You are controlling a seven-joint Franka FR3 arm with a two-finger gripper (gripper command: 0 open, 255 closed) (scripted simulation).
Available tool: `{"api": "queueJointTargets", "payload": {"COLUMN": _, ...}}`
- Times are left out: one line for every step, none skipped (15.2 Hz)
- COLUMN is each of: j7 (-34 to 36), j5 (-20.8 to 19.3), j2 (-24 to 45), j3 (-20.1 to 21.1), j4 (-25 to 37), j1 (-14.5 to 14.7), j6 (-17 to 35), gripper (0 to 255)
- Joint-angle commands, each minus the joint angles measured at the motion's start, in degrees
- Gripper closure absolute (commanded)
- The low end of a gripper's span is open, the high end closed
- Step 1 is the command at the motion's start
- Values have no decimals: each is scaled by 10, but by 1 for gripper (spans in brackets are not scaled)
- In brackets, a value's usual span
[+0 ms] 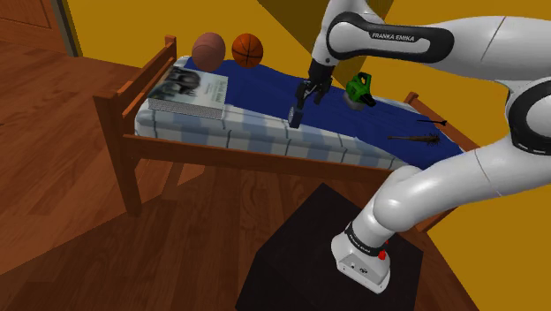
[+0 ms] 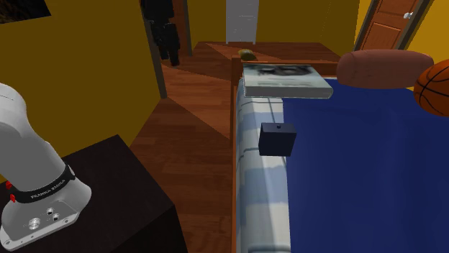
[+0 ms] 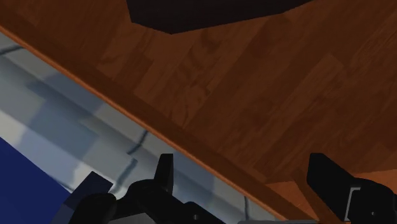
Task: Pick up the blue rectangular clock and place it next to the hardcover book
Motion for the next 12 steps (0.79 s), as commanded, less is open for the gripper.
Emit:
{"api": "queueJointTargets", "payload": {"j7": -5, "j5": -1, "j2": 39, "j3": -16, "j4": 21, "j1": -9, "j6": 18, "gripper": 0}}
{"api": "queueJointTargets", "payload": {"j7": -6, "j5": 0, "j2": 58, "j3": -22, "j4": 31, "j1": -12, "j6": 28, "gripper": 0}}
{"api": "queueJointTargets", "payload": {"j7": -7, "j5": 1, "j2": 77, "j3": -29, "j4": 40, "j1": -16, "j6": 37, "gripper": 0}}
{"api": "queueJointTargets", "payload": {"j7": -9, "j5": 3, "j2": 96, "j3": -36, "j4": 51, "j1": -19, "j6": 45, "gripper": 0}}
{"api": "queueJointTargets", "payload": {"j7": -11, "j5": 6, "j2": 115, "j3": -42, "j4": 61, "j1": -23, "j6": 53, "gripper": 0}}
{"api": "queueJointTargets", "payload": {"j7": -13, "j5": 8, "j2": 135, "j3": -49, "j4": 73, "j1": -26, "j6": 60, "gripper": 0}}
{"api": "queueJointTargets", "payload": {"j7": -15, "j5": 12, "j2": 154, "j3": -55, "j4": 85, "j1": -30, "j6": 67, "gripper": 0}}
{"api": "queueJointTargets", "payload": {"j7": -17, "j5": 16, "j2": 174, "j3": -61, "j4": 97, "j1": -33, "j6": 74, "gripper": 0}}
{"api": "queueJointTargets", "payload": {"j7": -20, "j5": 20, "j2": 193, "j3": -67, "j4": 110, "j1": -36, "j6": 80, "gripper": 0}}
{"api": "queueJointTargets", "payload": {"j7": -23, "j5": 25, "j2": 213, "j3": -73, "j4": 124, "j1": -40, "j6": 85, "gripper": 0}}
{"api": "queueJointTargets", "payload": {"j7": -26, "j5": 31, "j2": 233, "j3": -79, "j4": 138, "j1": -44, "j6": 90, "gripper": 0}}
{"api": "queueJointTargets", "payload": {"j7": -29, "j5": 37, "j2": 253, "j3": -84, "j4": 152, "j1": -48, "j6": 94, "gripper": 0}}
